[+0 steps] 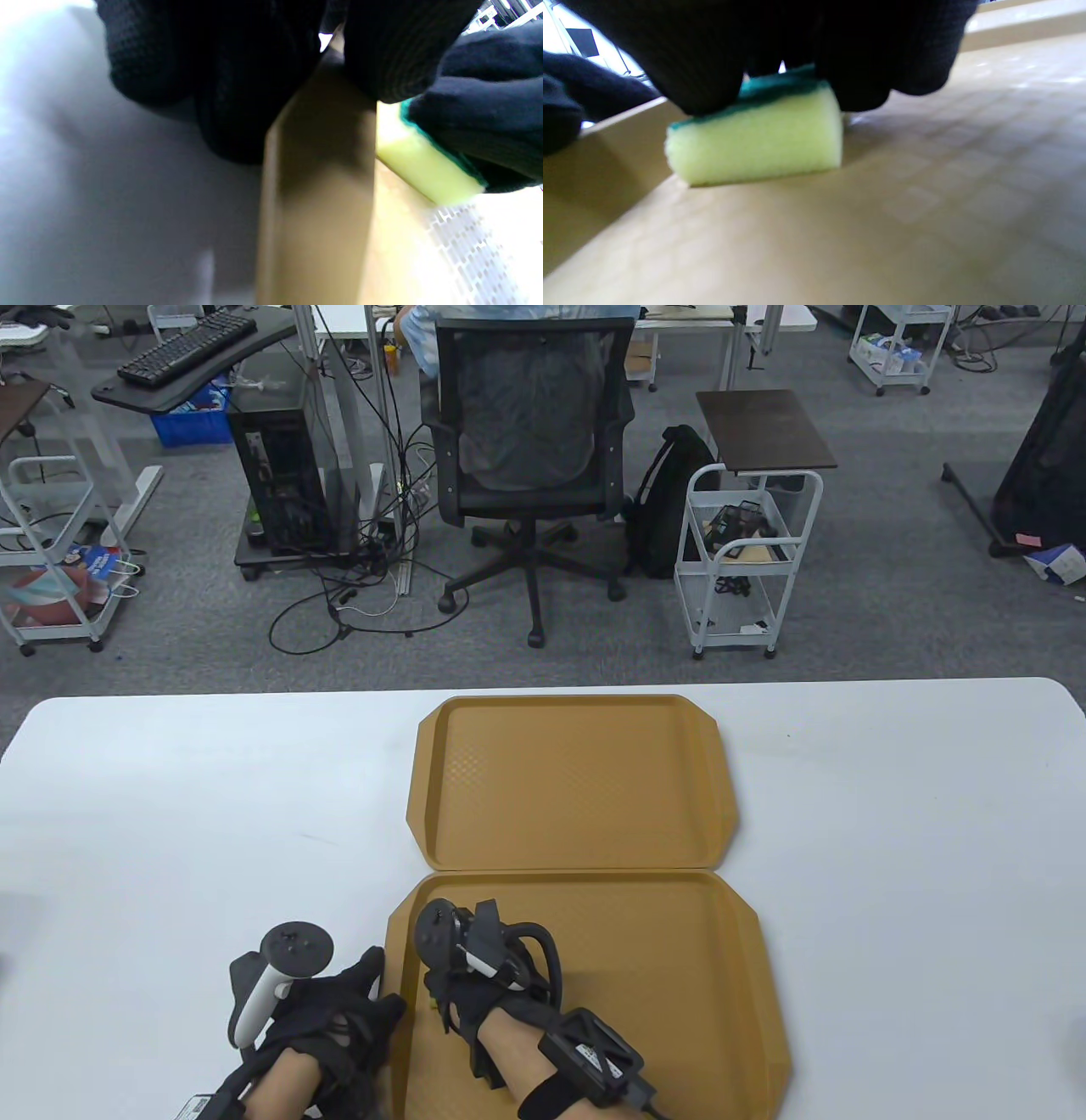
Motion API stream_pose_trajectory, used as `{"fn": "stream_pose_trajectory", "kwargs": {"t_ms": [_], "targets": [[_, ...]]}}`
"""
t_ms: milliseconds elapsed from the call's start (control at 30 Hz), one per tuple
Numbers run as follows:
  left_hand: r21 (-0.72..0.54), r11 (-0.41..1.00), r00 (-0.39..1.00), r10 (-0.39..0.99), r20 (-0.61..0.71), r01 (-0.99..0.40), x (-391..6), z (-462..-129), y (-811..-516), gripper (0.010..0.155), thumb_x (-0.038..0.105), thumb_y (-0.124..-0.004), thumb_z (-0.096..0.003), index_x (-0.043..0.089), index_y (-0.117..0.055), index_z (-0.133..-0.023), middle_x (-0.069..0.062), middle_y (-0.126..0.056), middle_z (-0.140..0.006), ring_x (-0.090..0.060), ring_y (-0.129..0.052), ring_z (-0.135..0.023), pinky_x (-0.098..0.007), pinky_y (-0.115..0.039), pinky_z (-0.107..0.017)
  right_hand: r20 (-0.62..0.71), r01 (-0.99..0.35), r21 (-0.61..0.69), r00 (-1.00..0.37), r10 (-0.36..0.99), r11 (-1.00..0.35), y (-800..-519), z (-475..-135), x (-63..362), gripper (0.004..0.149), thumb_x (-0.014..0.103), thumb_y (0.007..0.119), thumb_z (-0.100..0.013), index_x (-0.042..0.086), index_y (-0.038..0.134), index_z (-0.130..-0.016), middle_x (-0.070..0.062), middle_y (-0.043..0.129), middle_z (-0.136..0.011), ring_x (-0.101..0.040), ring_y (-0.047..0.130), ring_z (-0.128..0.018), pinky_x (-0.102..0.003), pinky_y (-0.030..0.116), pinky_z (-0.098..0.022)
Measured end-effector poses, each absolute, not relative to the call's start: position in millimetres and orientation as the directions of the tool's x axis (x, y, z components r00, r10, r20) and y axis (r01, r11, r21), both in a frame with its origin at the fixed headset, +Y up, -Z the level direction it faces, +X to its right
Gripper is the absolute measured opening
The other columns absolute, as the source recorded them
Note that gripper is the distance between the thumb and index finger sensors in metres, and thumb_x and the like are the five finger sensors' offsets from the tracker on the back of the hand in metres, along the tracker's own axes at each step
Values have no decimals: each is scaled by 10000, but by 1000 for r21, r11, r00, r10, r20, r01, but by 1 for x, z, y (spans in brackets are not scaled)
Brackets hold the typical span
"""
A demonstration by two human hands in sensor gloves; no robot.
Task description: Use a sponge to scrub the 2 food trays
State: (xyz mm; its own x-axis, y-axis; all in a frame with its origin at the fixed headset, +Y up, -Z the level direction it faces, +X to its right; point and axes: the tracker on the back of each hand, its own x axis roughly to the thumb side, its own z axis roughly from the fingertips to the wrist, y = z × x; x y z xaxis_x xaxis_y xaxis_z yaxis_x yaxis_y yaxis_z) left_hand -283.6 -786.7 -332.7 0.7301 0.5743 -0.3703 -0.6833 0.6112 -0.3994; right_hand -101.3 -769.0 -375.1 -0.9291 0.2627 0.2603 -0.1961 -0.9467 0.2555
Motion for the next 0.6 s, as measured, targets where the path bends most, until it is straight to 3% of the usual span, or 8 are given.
{"fn": "stream_pose_trajectory", "kwargs": {"t_ms": [167, 467, 600], "targets": [[-399, 611, 730, 574, -370, -683, -284, -333, -787, 763, 471, -861, -424, 346, -504, -1087, 8, -1002, -648, -194, -1114, -353, -365, -933, -357, 264, -186, 268, -929, 258, -945, -769, -371, -102, 642, 400, 889, -447, 180, 683, -1014, -156, 602, -1084, -348, 849, -676, -486, 795, -539], [-403, 612, 733, 572, -368, -681, -284, -332, -787, 762, 469, -862, -425, 343, -506, -1086, 5, -1003, -647, -197, -1114, -354, -367, -933, -358, 336, -83, 360, -918, 212, -929, -765, -330, -102, 734, 436, 889, -441, 152, 601, -1053, -185, 514, -1109, -368, 839, -699, -504, 783, -553], [-403, 611, 732, 572, -369, -681, -284, -332, -787, 763, 470, -862, -423, 345, -506, -1086, 8, -1003, -647, -197, -1114, -354, -367, -933, -357, 355, -50, 330, -919, 173, -943, -767, -316, -107, 769, 461, 886, -435, 139, 578, -1061, -196, 499, -1110, -369, 844, -690, -506, 785, -546]]}}
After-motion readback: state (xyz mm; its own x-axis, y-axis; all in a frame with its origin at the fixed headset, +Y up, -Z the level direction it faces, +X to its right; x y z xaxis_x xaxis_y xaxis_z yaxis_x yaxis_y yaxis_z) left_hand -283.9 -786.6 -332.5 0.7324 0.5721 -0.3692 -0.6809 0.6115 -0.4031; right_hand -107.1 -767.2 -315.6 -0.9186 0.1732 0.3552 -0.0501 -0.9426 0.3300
